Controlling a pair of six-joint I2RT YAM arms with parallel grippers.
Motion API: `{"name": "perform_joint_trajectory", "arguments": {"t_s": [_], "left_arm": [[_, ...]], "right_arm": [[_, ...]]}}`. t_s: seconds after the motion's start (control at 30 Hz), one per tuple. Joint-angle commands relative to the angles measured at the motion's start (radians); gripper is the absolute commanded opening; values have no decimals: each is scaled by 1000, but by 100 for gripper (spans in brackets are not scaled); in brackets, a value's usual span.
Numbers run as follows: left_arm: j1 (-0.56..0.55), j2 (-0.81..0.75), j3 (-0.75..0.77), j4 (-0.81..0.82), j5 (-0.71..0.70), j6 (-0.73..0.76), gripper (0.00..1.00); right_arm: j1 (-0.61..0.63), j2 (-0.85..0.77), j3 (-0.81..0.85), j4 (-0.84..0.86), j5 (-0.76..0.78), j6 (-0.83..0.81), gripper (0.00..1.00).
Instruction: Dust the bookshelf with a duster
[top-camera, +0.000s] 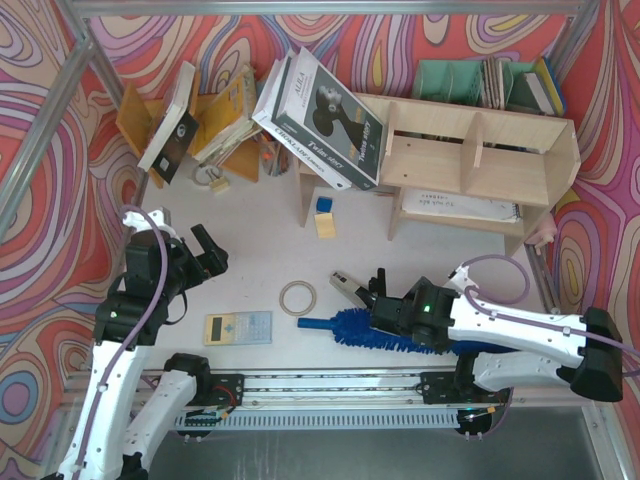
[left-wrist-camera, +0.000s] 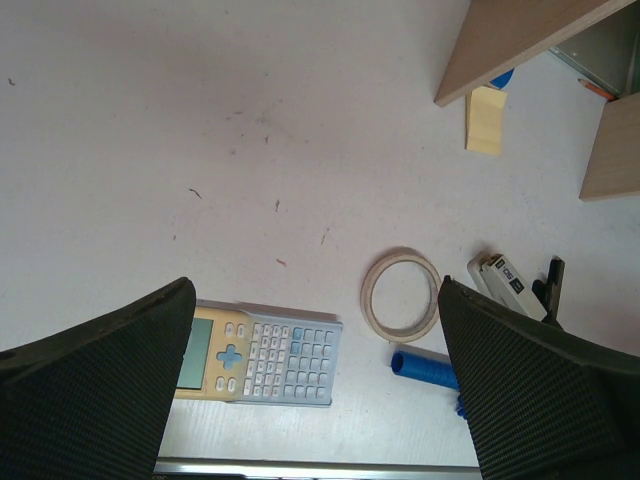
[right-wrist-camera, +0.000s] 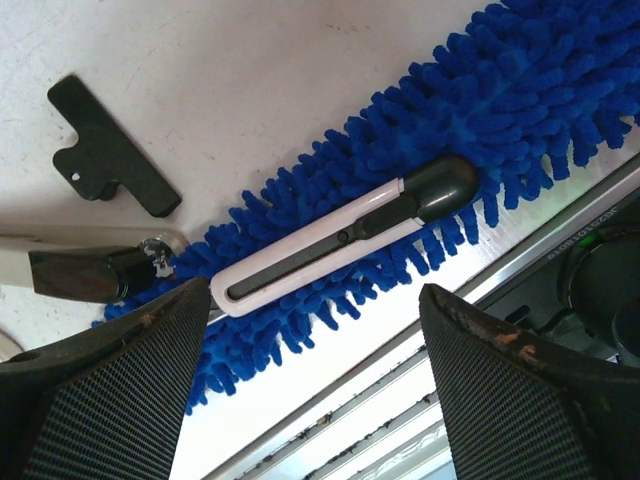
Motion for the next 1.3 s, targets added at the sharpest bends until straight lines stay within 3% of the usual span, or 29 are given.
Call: {"name": "perform_joint_trajectory", "arguments": {"t_s": [0.0,0.5,1.27], "left_arm": [[-3,10,-13,6,10,11,99],[-3,4,-13,4,4,11,98],[-3,-4,-12,3,-1,11,99]], "right_arm": [[2,-18,-35,-14,40,200,77],[-115,-45,-174,280,-72,46,75],[-158,-35,-252,334,-105,16,64]]}}
